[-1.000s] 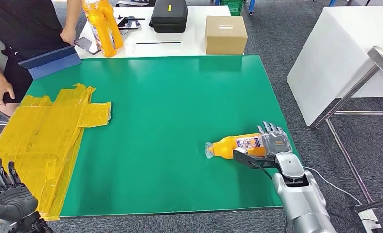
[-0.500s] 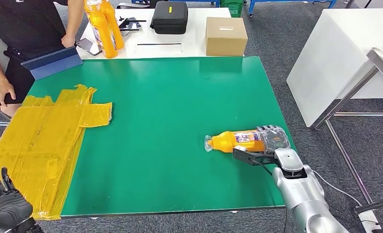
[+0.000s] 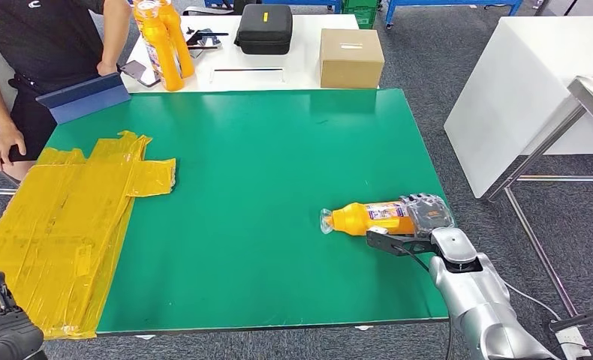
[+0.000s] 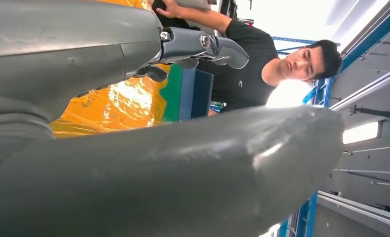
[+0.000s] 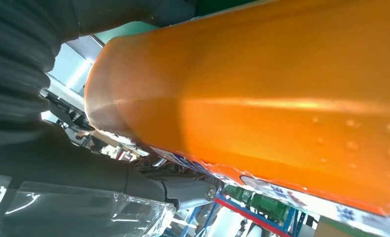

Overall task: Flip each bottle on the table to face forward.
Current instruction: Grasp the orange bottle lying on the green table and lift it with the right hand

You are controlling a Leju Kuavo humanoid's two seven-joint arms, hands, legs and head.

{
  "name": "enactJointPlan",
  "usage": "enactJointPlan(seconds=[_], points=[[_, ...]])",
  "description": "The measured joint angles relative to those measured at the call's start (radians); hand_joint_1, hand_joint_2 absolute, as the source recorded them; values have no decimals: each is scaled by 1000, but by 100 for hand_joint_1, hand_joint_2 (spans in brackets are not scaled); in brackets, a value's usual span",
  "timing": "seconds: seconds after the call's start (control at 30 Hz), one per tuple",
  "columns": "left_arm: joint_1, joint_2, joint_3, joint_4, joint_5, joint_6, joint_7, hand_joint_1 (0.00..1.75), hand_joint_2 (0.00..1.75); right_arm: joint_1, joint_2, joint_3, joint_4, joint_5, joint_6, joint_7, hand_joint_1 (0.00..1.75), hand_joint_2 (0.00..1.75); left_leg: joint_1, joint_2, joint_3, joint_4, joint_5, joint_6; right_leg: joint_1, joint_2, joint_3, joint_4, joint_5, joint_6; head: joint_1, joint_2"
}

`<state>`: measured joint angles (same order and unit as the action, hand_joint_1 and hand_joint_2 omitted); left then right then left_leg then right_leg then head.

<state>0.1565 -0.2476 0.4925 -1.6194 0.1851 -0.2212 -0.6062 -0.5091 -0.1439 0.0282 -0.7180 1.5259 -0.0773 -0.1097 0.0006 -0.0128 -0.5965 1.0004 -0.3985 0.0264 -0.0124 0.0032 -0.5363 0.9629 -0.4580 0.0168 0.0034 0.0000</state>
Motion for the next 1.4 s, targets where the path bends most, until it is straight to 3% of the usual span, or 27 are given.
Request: enactJointPlan(seconds=[0.73, 1.13, 1.17, 1.27, 1.3, 1.4], points=[[6, -4, -2, -28, -37, 0, 5, 0, 0, 54, 28, 2, -36, -3, 6, 33, 175, 175, 0, 0, 2, 0, -1, -1, 0, 0, 2, 0, 0, 0, 0, 0], [-17, 31, -13, -24, 4, 20, 5, 0, 0, 5, 62, 59, 10, -69, 0, -37, 174, 175, 4, 11, 5, 0, -3, -4, 3, 12, 11, 0, 3, -4, 0, 0], [-19, 38, -17, -22, 8, 23, 5, 0, 0, -2, 62, 71, 23, -84, -4, -49, 162, 175, 5, 11, 5, 0, -3, -4, 3, 12, 10, 0, 3, -4, 0, 0], [-16, 54, -27, -18, 18, 26, 3, 0, 0, -13, 59, 109, 50, -131, -10, -74, 32, 175, 6, 11, 8, 0, -4, -6, 4, 12, 6, 0, 2, -6, 0, 0], [-14, 57, -29, -18, 20, 25, 2, 0, 0, -12, 57, 122, 54, -148, -10, -78, 0, 175, 6, 11, 10, -1, -5, -7, 4, 12, 4, 0, 1, -6, 0, 0], [-8, 65, -36, -15, 26, 24, 2, 0, 0, -3, 40, 167, 59, -221, -9, -81, 0, 175, 6, 11, 11, -1, -6, -8, 4, 12, 5, 0, 0, -7, 0, 0]])
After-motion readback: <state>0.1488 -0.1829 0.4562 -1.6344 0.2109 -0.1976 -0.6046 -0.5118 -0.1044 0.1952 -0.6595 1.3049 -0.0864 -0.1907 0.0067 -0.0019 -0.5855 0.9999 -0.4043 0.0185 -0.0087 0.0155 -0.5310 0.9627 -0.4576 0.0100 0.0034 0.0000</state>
